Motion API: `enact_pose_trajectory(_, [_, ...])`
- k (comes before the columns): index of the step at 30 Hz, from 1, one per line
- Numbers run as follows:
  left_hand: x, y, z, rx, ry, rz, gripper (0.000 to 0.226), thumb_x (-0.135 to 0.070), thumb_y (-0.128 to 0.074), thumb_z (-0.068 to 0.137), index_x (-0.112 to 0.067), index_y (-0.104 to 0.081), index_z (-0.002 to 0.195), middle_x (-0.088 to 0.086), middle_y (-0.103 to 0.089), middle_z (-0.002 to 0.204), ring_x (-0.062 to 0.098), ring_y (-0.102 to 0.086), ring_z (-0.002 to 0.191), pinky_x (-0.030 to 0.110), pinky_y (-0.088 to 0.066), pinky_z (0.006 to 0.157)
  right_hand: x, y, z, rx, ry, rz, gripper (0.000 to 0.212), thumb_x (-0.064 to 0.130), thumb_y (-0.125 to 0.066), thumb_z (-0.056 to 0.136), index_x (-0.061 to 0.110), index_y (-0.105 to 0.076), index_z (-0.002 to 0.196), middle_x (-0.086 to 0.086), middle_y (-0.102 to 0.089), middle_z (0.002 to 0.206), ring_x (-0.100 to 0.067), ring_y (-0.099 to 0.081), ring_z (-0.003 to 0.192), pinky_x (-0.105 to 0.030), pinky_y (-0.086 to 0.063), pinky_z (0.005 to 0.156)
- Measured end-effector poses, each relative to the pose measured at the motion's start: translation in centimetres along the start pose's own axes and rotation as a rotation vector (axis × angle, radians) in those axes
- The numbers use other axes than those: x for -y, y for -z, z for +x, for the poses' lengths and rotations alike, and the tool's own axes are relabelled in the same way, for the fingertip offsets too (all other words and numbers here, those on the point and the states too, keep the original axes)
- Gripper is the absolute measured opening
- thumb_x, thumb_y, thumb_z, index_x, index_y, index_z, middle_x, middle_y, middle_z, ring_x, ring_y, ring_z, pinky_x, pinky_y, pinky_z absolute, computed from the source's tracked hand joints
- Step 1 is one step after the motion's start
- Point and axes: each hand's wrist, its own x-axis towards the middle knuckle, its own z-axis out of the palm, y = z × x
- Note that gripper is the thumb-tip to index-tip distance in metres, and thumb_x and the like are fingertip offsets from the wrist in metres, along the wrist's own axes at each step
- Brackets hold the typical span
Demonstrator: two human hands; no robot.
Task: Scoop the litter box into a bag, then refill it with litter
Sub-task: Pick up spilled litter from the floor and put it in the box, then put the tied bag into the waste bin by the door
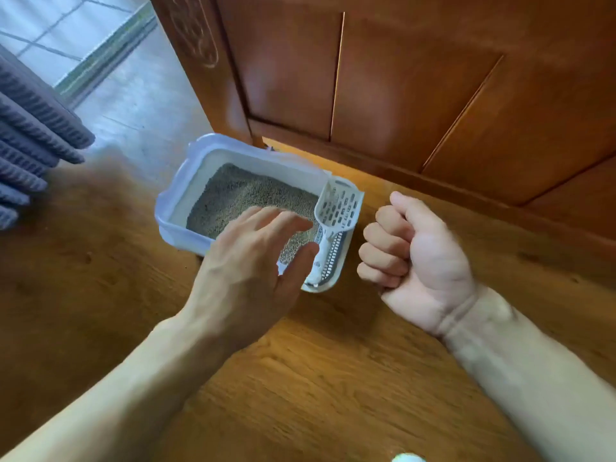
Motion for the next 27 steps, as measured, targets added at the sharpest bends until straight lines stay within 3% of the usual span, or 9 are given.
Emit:
enact_pose_trajectory(3, [-5.8,8.1,4.0,-0.012,0.023,-0.002,0.028,-0.038,-0.057,0.094,-0.019,-0.069,0.111,-0.006,-0.07,0.107,0.017,-0.062,0.102,0.031,-0.048,0.086,8.0,-5.8,-5.1,0.019,0.02,-0.032,0.05,0.038,-0.038,0.099,0.025,-0.016,0.055,0.006,-0.008,0.049,-0.009,-0.008,0.036,-0.025,-0.004,0.044])
enact_pose_trajectory(5, [-10.4,14.3,6.3,0.017,0.036,0.047,0.03,-0.042,-0.053,0.093,-0.022,-0.068,0.11,-0.009,-0.068,0.105,0.014,-0.058,0.102,0.022,-0.038,0.082,14.0,-10.1,-9.5,0.027,0.038,-0.07,0.052,0.038,-0.04,0.099,0.026,-0.019,0.053,0.008,-0.012,0.046,-0.008,-0.011,0.034,-0.024,-0.004,0.043])
enact_pose_trajectory(9, [-19.5,27.2,11.5,0.132,0.043,0.161,0.041,-0.052,-0.039,0.09,-0.025,-0.065,0.106,-0.007,-0.065,0.103,0.018,-0.054,0.105,0.03,-0.041,0.084,26.8,-18.9,-18.9,0.006,0.172,-0.273,0.053,0.037,-0.042,0.1,0.026,-0.025,0.052,0.007,-0.015,0.047,-0.009,-0.011,0.037,-0.024,-0.006,0.044])
enact_pose_trajectory(12, [-26.5,36.0,15.5,0.211,0.036,0.211,0.056,-0.061,-0.028,0.082,-0.024,-0.063,0.106,-0.003,-0.066,0.105,0.024,-0.056,0.104,0.042,-0.049,0.085,35.8,-24.2,-25.7,-0.08,0.403,-0.681,0.06,0.031,-0.043,0.103,0.026,-0.029,0.045,0.008,-0.018,0.045,-0.009,-0.016,0.037,-0.024,-0.012,0.042])
enact_pose_trajectory(14, [-31.8,40.9,16.8,0.284,0.087,0.207,0.054,-0.062,-0.035,0.082,-0.024,-0.06,0.111,-0.001,-0.066,0.11,0.027,-0.057,0.108,0.043,-0.049,0.088,40.6,-26.5,-31.1,-0.173,0.521,-1.056,0.06,0.034,-0.043,0.102,0.022,-0.025,0.046,0.009,-0.02,0.046,-0.007,-0.018,0.039,-0.028,-0.018,0.045])
enact_pose_trajectory(17, [-39.4,46.6,18.2,0.36,0.093,0.239,0.046,-0.059,-0.048,0.092,-0.028,-0.056,0.125,0.003,-0.064,0.119,0.029,-0.057,0.116,0.039,-0.046,0.092,45.6,-27.8,-38.8,-0.272,0.586,-1.305,0.056,0.037,-0.042,0.101,0.018,-0.021,0.053,0.001,-0.023,0.049,-0.01,-0.024,0.039,-0.027,-0.018,0.045])
enact_pose_trajectory(19, [-43.2,49.3,19.1,0.377,0.062,0.286,0.051,-0.058,-0.046,0.096,-0.026,-0.052,0.136,0.005,-0.061,0.131,0.028,-0.052,0.124,0.039,-0.044,0.099,48.3,-27.9,-42.7,-0.284,0.646,-1.438,0.056,0.037,-0.039,0.102,0.015,-0.021,0.053,-0.001,-0.025,0.048,-0.011,-0.025,0.04,-0.031,-0.021,0.049])
enact_pose_trajectory(27, [-51.1,53.8,22.7,0.206,-0.167,0.41,0.05,-0.063,-0.037,0.098,-0.028,-0.057,0.128,0.002,-0.064,0.124,0.025,-0.052,0.119,0.04,-0.047,0.093,55.1,-25.4,-51.7,-0.538,0.772,-1.703,0.058,0.039,-0.037,0.101,0.013,-0.027,0.051,-0.001,-0.032,0.044,-0.017,-0.033,0.042,-0.035,-0.028,0.05])
